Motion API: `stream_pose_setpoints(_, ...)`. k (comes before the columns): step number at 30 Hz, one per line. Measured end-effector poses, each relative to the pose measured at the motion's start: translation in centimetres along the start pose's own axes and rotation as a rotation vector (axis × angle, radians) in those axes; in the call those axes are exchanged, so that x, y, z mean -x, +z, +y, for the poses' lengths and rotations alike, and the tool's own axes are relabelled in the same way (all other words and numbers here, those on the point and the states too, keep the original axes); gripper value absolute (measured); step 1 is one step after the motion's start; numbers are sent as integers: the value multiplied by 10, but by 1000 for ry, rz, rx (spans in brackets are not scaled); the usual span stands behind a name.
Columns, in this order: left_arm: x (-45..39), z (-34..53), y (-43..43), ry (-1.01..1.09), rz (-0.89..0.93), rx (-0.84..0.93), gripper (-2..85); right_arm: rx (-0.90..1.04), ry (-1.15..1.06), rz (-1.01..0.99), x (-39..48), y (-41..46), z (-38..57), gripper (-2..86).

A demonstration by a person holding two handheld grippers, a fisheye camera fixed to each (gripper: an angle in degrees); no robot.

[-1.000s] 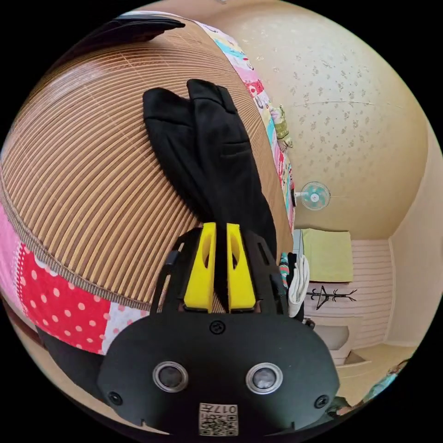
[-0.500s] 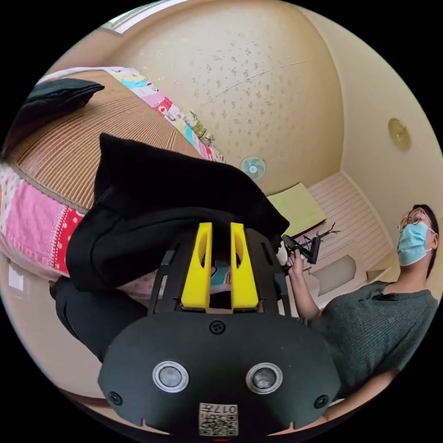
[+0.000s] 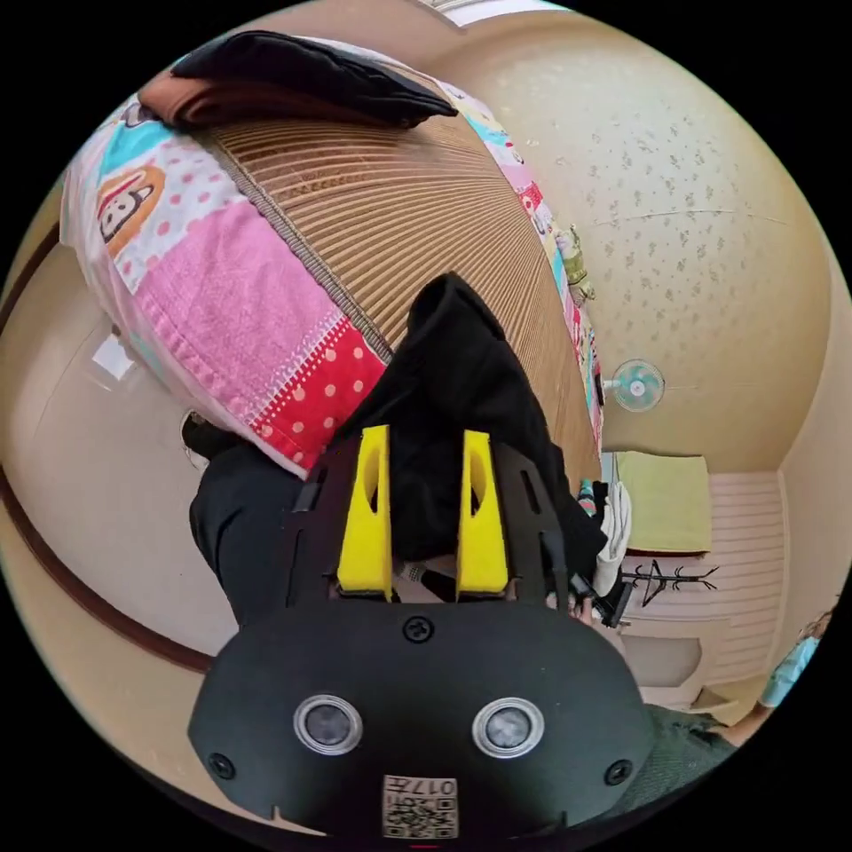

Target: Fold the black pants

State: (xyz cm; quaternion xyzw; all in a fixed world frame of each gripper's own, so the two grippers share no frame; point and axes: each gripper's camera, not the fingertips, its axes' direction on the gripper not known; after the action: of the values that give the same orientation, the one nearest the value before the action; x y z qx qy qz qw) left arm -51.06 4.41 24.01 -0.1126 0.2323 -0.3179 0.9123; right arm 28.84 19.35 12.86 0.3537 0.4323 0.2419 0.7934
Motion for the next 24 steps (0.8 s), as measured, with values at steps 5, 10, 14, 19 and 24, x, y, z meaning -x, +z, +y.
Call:
stream_pose_setpoints(5, -105, -60, -88, 343, 24, -175, -9, -369, -70, 14, 43, -100, -55, 7)
stream_pose_setpoints(10, -108, -55, -182, 450, 102, -477, -8, -457, -107, -31, 47, -153, -58, 10)
stream_pose_setpoints(14, -9, -16, -228, 13, 173, -745, 4, -224, -140, -63, 40, -92, -35, 36)
stream_pose_setpoints(19, 32, 16, -164, -61, 182, -405, 106, -121, -30, -275, 32, -34, -20, 171)
stream_pose_setpoints(24, -8, 68, -101, -19, 13, -268, 138, 106, -117, -58, 75, -6, -72, 174)
